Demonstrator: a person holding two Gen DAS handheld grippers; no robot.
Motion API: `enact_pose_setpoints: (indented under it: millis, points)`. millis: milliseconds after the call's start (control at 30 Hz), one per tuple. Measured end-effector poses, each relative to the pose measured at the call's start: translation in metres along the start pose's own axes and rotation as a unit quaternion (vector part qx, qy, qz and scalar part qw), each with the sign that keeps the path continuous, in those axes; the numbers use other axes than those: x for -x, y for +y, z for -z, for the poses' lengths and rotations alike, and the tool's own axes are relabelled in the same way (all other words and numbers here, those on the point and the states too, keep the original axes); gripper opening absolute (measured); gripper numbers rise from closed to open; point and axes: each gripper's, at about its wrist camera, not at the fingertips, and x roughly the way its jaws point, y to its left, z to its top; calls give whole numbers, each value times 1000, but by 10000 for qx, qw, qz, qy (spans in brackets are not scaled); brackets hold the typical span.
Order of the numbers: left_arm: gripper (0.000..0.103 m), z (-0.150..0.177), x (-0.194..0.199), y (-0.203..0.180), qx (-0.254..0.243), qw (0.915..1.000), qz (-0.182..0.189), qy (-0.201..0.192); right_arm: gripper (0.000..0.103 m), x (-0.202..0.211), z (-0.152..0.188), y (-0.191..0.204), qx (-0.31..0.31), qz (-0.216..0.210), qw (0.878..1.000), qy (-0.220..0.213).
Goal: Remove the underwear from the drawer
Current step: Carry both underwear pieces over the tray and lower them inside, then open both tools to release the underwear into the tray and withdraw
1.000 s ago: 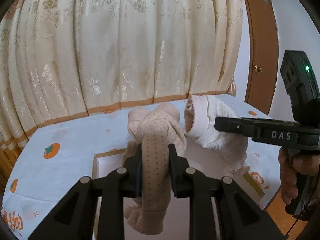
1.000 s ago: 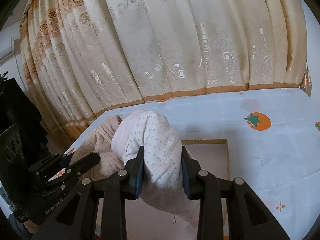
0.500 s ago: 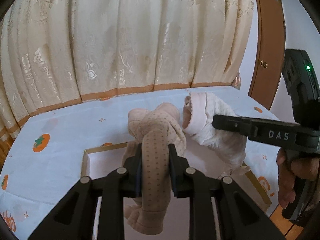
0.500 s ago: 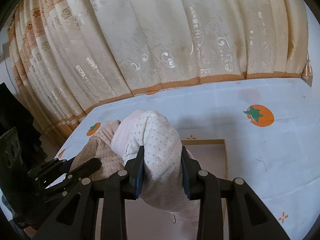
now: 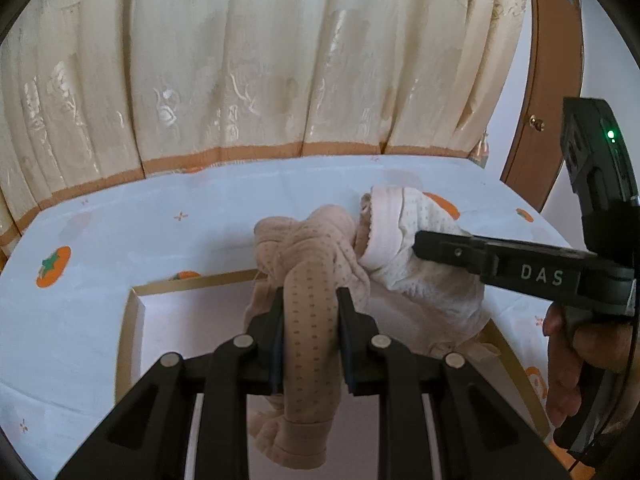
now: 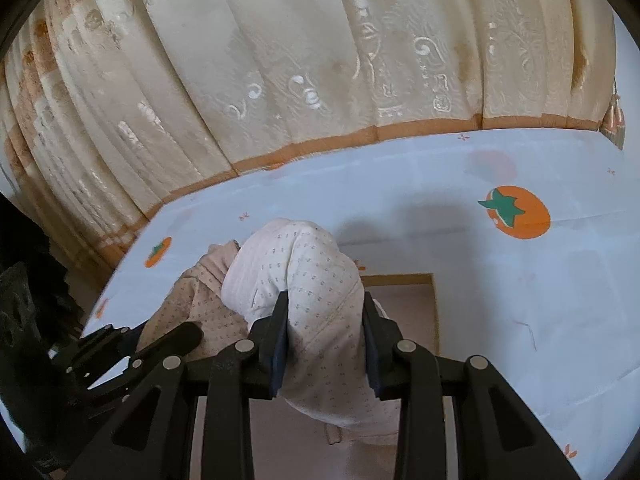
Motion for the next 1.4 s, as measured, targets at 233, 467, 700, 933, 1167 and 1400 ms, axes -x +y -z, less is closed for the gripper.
enact_pose_setpoints:
  millis: [233, 467, 700, 933, 1167, 1400]
  points:
    - [21, 0, -13, 0, 22, 9999, -3, 116, 35, -17, 3, -2, 128, 260, 9995, 114]
    - [21, -1, -21, 0, -9, 9996, -10, 265, 36, -23, 3, 1, 290, 458, 9984, 170]
    - [22, 0, -29, 2, 6, 9988, 23, 490, 37, -26, 4, 1, 367, 533, 9977, 225]
    - [28, 1, -34, 0, -47, 9981, -30, 616, 39, -28, 3, 2, 398, 553, 9972, 297]
    - [39, 3, -29, -2, -145, 9980, -79, 609, 58, -29, 3, 3, 385, 671, 9964, 336]
    - [42, 1, -9, -5, -221, 9992, -52, 339, 73, -21, 3, 6, 469, 779, 9952, 355]
